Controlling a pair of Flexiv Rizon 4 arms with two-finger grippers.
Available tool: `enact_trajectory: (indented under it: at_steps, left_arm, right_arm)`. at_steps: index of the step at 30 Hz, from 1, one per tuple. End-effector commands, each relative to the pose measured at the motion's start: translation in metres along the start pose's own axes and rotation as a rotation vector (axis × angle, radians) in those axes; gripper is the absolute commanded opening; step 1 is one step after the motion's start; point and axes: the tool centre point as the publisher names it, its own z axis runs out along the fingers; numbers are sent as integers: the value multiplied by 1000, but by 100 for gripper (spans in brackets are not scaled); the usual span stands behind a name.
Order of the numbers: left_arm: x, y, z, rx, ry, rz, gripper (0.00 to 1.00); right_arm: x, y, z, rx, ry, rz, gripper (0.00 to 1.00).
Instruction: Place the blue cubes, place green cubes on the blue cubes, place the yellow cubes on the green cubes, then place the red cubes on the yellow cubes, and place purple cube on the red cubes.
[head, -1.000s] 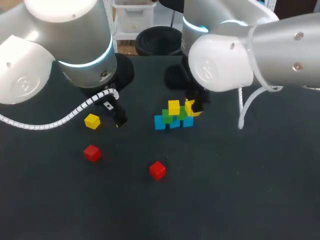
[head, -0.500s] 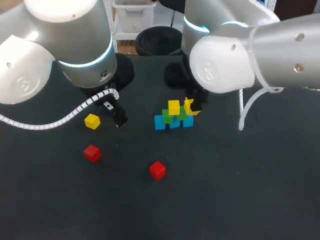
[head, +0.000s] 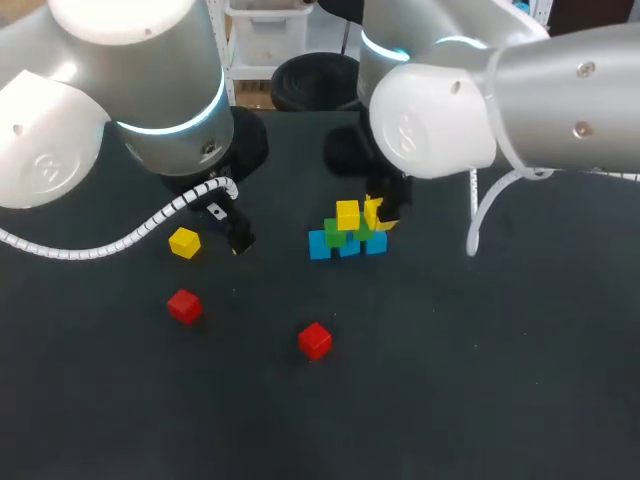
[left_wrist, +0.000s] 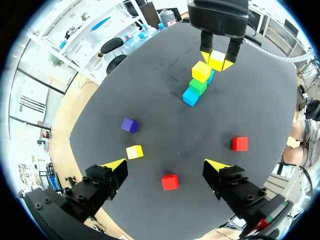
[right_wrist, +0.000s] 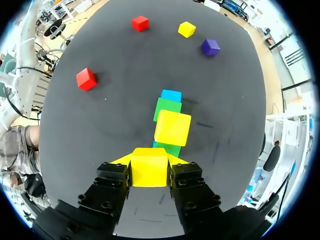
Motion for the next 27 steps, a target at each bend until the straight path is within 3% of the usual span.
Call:
enact_trajectory:
  at_steps: [1, 27]
  left_arm:
    - [-1, 1, 1, 2, 2, 2, 100]
    - [-1, 1, 1, 2, 2, 2, 100]
  right_arm:
    - [0, -2, 0, -5, -2, -1, 0]
    - [-5, -9, 9, -13, 11, 29, 0]
